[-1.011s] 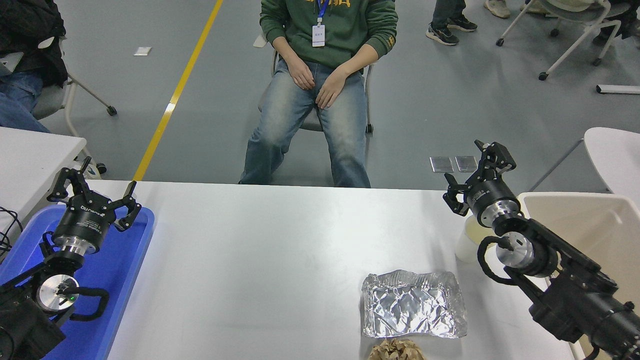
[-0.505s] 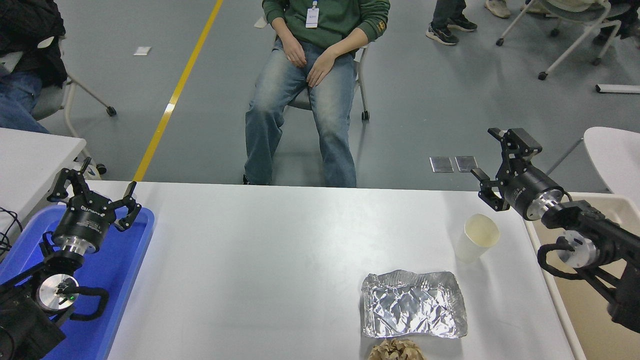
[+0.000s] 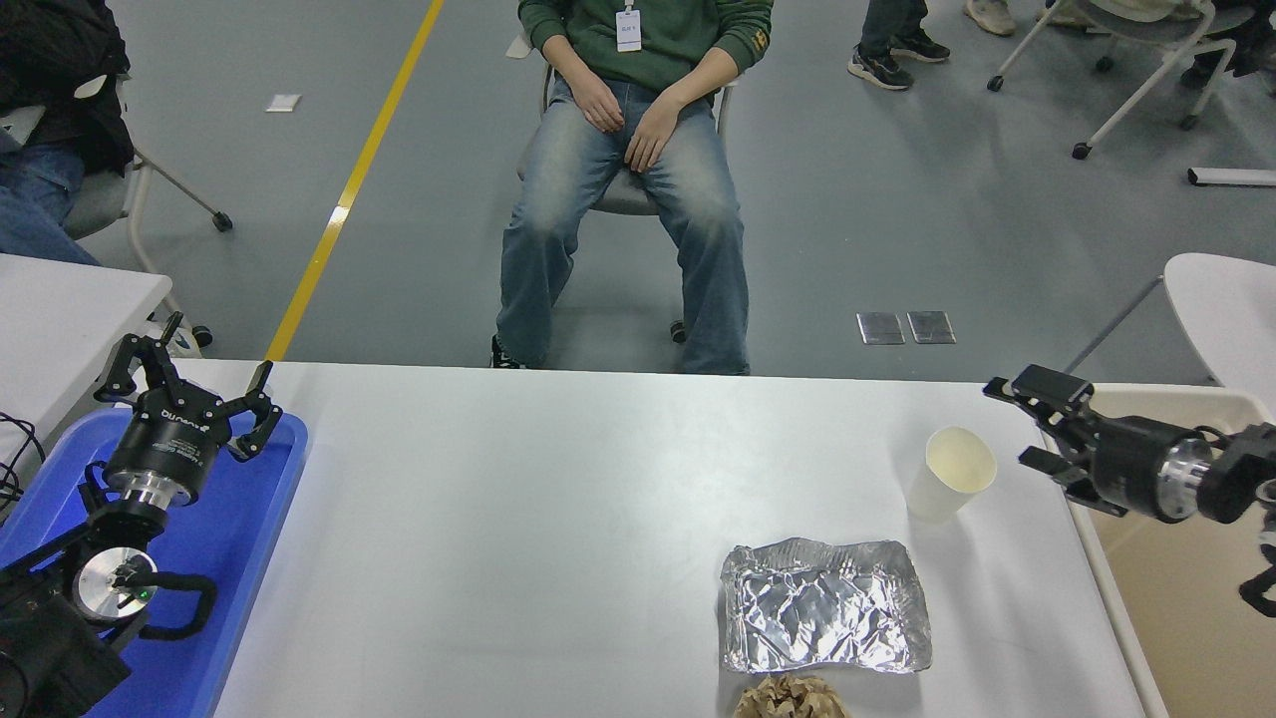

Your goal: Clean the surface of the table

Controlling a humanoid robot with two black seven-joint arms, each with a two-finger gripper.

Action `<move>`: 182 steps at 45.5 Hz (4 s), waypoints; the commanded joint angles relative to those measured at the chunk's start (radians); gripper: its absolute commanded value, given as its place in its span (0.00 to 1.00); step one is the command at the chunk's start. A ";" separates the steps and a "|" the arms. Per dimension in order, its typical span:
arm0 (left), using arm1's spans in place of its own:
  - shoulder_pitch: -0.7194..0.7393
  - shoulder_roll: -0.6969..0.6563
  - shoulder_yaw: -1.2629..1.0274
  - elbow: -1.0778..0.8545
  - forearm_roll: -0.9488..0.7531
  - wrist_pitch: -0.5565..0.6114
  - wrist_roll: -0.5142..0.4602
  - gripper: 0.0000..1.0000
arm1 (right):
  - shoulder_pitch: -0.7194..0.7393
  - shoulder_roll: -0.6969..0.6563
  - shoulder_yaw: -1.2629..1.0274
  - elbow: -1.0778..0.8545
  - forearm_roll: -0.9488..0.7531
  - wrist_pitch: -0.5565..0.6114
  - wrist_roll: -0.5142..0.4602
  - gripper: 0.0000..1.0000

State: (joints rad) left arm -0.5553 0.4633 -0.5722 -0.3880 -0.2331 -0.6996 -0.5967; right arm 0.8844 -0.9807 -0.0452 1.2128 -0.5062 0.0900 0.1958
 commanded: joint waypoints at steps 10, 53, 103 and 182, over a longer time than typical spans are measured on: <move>0.000 0.000 0.000 0.000 0.000 0.000 0.000 1.00 | 0.037 -0.013 -0.122 0.033 -0.028 -0.006 -0.142 1.00; 0.000 0.000 0.000 0.000 0.000 0.000 0.000 1.00 | 0.080 0.340 -0.125 -0.299 -0.023 0.002 -0.246 1.00; 0.000 0.000 0.000 0.000 0.000 0.000 0.000 1.00 | 0.113 0.360 -0.188 -0.329 -0.077 0.045 -0.286 0.00; 0.000 0.000 0.000 0.000 0.000 0.000 0.000 1.00 | 0.458 -0.510 -0.189 0.116 -0.176 0.377 -0.288 0.00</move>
State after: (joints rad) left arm -0.5553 0.4632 -0.5722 -0.3881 -0.2331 -0.6995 -0.5967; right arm 1.3541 -1.4912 -0.2188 1.3731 -0.6796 0.5198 -0.0906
